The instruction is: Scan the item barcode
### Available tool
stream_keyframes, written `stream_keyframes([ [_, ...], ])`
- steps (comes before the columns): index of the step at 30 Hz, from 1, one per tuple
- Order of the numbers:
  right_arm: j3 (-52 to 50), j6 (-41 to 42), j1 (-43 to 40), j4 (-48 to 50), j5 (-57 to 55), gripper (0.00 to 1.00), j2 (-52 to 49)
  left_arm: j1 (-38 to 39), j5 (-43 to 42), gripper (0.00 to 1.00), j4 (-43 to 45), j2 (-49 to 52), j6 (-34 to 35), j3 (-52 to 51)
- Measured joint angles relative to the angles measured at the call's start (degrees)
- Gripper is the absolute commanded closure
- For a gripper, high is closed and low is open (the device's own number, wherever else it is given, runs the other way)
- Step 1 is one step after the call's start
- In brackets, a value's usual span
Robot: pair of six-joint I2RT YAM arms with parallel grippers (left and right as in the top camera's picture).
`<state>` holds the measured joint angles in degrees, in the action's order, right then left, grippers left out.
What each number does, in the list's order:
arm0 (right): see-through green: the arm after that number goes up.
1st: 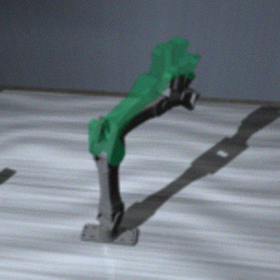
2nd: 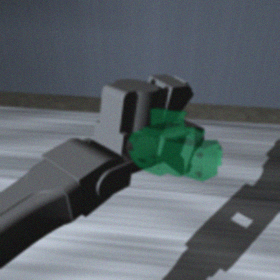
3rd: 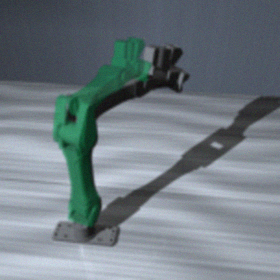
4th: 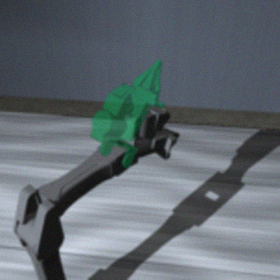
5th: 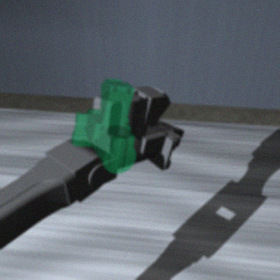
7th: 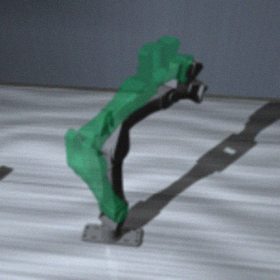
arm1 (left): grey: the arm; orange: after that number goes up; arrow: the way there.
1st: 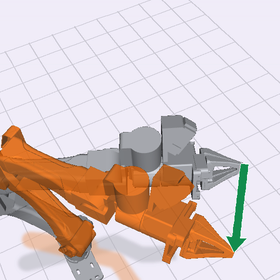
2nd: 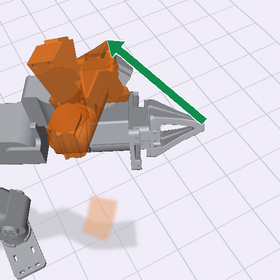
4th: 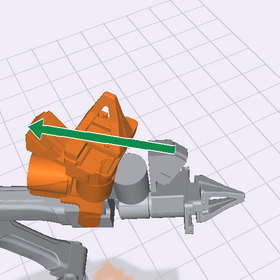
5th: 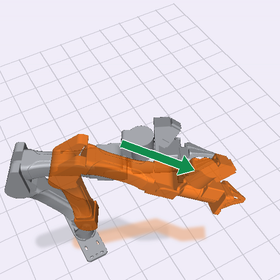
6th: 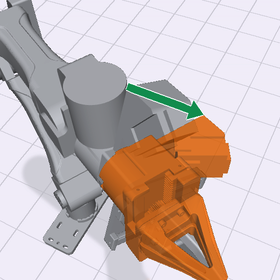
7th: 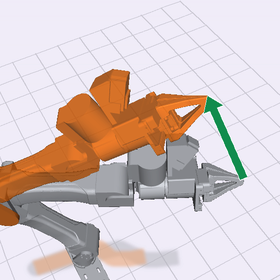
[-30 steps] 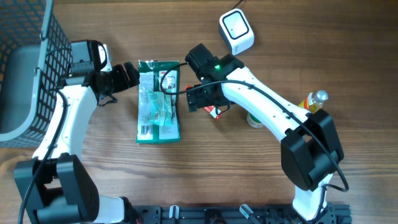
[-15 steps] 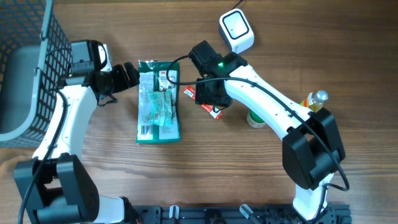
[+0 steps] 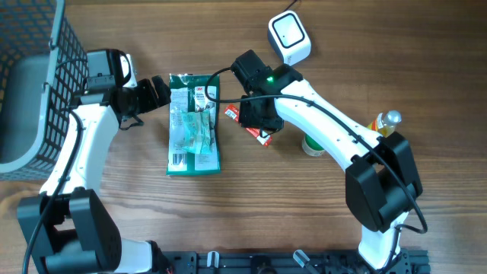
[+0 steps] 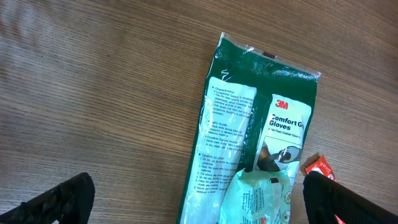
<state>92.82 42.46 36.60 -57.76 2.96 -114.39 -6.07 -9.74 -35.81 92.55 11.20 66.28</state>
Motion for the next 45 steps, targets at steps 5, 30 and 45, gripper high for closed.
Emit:
stream_keyframes([
  [5, 0.00, 0.02, 0.17, -0.15, 0.02, 0.62, 0.00, 0.00, 0.00, 0.00, 0.00, 0.00, 0.00, 0.00],
  [30, -3.61, 3.02, 1.40, 3.19, 0.00, 0.53, -0.02, 0.00, 0.00, 0.00, 0.00, 0.00, 0.00, 0.00],
  [45, -3.61, 3.02, 1.40, 3.30, 0.00, 0.54, -0.02, 0.00, 0.00, 0.00, 0.00, 0.00, 0.00, 0.00],
])
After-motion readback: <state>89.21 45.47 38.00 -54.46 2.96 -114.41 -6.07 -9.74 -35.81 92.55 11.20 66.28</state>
